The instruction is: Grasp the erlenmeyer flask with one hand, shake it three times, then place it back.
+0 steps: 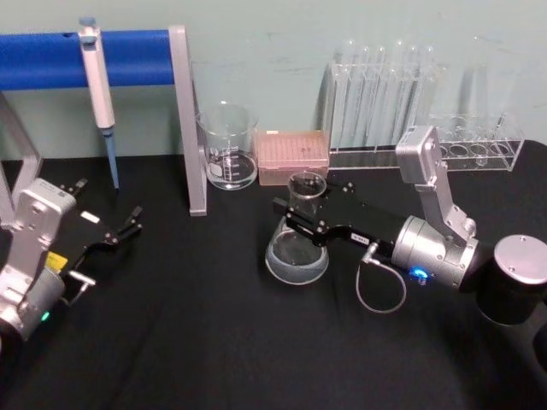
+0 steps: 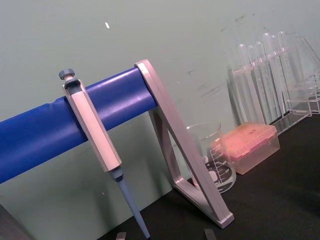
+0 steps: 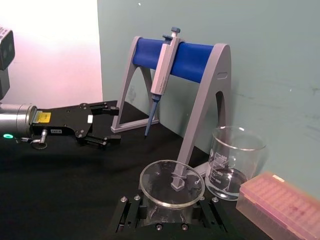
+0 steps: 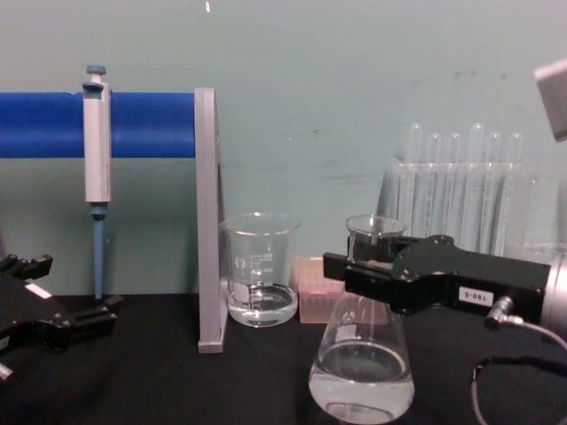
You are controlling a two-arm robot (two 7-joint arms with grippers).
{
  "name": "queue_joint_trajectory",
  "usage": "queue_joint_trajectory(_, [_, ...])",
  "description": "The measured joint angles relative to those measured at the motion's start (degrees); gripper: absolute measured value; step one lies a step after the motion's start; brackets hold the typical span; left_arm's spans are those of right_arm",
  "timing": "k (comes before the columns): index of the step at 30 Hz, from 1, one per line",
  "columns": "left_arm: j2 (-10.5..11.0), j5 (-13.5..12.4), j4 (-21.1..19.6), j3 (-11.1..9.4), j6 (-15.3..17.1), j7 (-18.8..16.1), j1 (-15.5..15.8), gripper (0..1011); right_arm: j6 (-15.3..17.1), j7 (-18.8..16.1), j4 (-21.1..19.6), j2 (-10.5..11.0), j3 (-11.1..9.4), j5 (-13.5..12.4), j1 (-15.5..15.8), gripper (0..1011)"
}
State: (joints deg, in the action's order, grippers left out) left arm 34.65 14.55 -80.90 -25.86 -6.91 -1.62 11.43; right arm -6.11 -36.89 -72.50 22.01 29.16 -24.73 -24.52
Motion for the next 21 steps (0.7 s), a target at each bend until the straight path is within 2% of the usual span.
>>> queue_joint_trajectory(21, [0.0, 0.0, 0.0, 0.0, 0.0, 0.0, 0.0, 1001, -1.0, -0.8, 4.2, -1.5, 0.8, 0.6, -0.9, 453])
